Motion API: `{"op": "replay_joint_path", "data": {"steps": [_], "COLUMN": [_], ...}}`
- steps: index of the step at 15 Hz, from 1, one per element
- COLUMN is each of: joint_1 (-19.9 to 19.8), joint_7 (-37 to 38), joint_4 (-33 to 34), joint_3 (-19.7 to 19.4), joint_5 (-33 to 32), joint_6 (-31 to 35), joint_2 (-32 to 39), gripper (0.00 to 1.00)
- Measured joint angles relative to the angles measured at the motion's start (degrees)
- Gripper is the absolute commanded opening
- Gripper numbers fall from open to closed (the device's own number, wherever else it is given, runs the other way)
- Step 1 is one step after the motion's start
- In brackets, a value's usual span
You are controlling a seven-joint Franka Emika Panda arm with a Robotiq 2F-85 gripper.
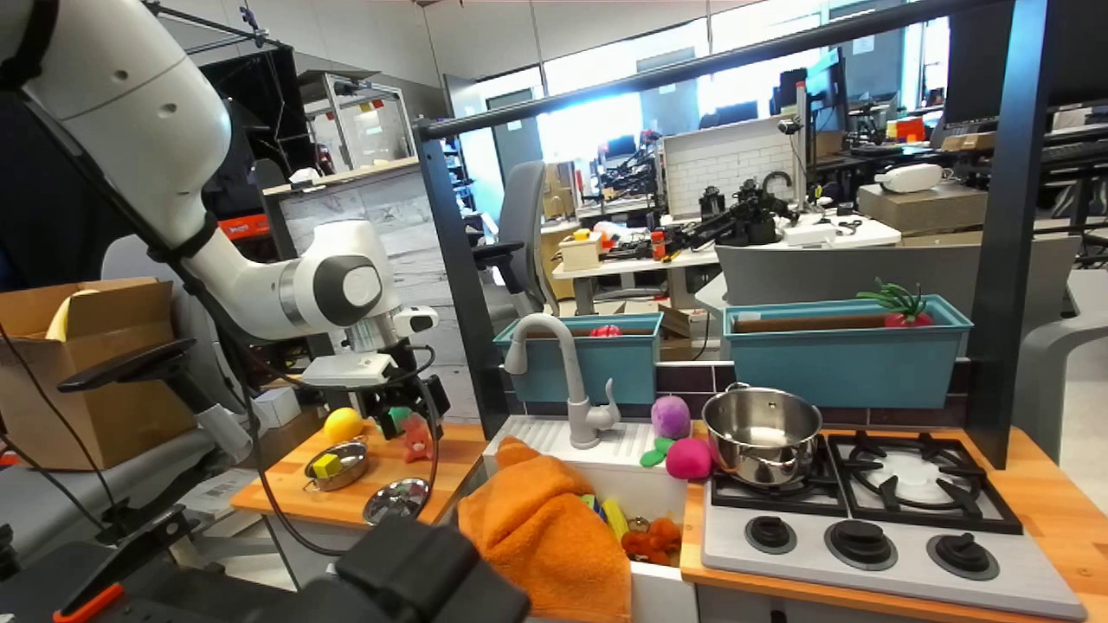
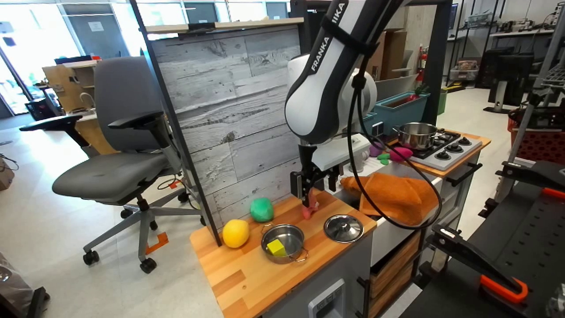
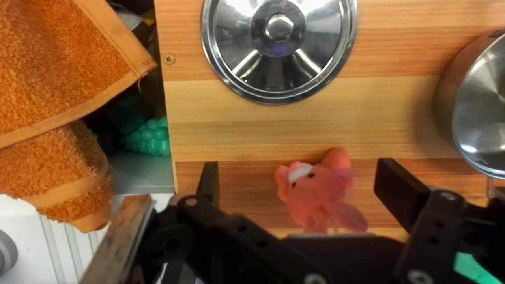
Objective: Put the pink object item into the pot
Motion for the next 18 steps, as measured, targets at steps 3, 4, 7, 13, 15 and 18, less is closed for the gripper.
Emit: {"op": "replay_joint_path", "data": {"steps": [3,4,7,13,15,18], "joint_1": [0.52,0.59,0.60,0.49,0.60,1.35], "joint_7": [0.14,0.14,0.14,0.14,0.60,3.67], "joint_4": [1.79,2.41,4.15,6.60,6.80,5.72], "joint_3": [0.00,0.00,-0.03,-0.43,-1.23,-4.43], "joint_5": [0.00,0.00,0.00,0.00,-0.12,-1.72], "joint_6": [0.00,0.00,0.00,0.00,-0.10,-1.98], "joint_2": [1.69,2.15,3.15,3.94,3.93,3.21], "gripper": [0.62,0.52,0.30,0.03,0.01,0.03]}}
